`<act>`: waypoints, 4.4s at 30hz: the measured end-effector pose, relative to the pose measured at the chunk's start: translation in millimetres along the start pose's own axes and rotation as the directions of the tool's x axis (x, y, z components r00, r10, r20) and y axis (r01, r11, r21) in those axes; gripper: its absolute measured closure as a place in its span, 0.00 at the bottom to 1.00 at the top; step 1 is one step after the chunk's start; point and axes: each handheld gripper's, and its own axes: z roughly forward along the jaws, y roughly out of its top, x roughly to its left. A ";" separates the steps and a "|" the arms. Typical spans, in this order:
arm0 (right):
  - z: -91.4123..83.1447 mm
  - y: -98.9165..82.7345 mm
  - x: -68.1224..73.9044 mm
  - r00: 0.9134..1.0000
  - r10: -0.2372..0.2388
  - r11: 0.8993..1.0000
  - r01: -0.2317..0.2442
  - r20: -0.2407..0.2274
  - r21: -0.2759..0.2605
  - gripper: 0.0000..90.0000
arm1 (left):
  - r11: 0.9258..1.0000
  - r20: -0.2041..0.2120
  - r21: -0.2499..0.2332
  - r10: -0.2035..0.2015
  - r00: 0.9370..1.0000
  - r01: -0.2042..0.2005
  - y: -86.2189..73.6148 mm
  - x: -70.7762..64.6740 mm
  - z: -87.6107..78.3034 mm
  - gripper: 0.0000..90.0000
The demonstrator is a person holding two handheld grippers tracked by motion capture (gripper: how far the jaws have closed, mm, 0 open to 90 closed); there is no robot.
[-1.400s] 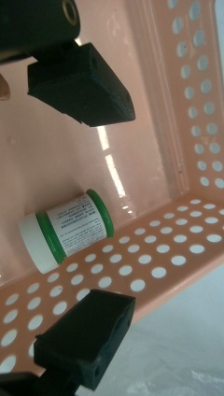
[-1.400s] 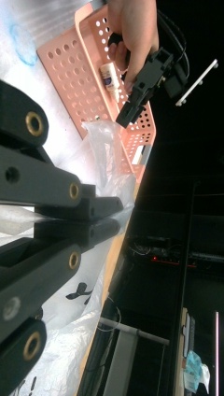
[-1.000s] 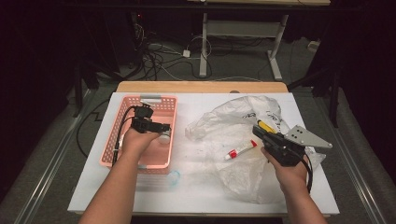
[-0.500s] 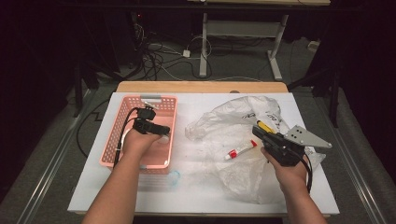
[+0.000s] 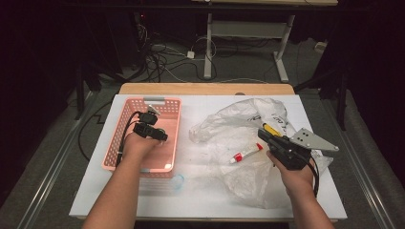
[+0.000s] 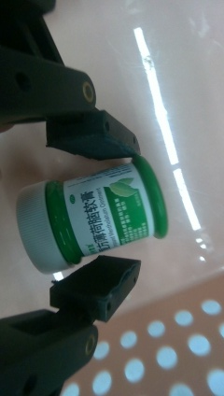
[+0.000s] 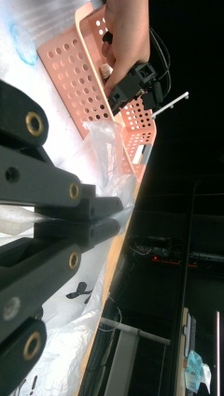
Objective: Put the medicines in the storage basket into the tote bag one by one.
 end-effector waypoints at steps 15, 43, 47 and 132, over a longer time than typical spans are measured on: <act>-0.5 0.5 0.6 1.000 -0.003 1.000 0.003 0.001 -0.002 1.00 | 0.999 -0.035 0.017 0.030 0.999 -0.030 -0.4 -6.2 1.4 0.59; -0.7 0.8 1.3 1.000 -0.009 1.000 0.009 0.001 0.001 1.00 | 0.962 0.048 -0.264 0.090 0.995 -0.075 -27.4 -22.2 -45.2 0.59; 0.2 0.4 1.8 1.000 -0.014 1.000 0.014 -0.001 0.003 1.00 | 0.953 0.049 -0.289 0.107 0.993 -0.088 -36.2 -24.3 -53.1 0.59; 4.0 -2.5 10.0 0.999 -0.032 0.999 0.032 -0.020 0.020 1.00 | 0.784 0.132 -0.568 0.387 0.912 -0.250 -121.7 -115.7 -71.8 0.59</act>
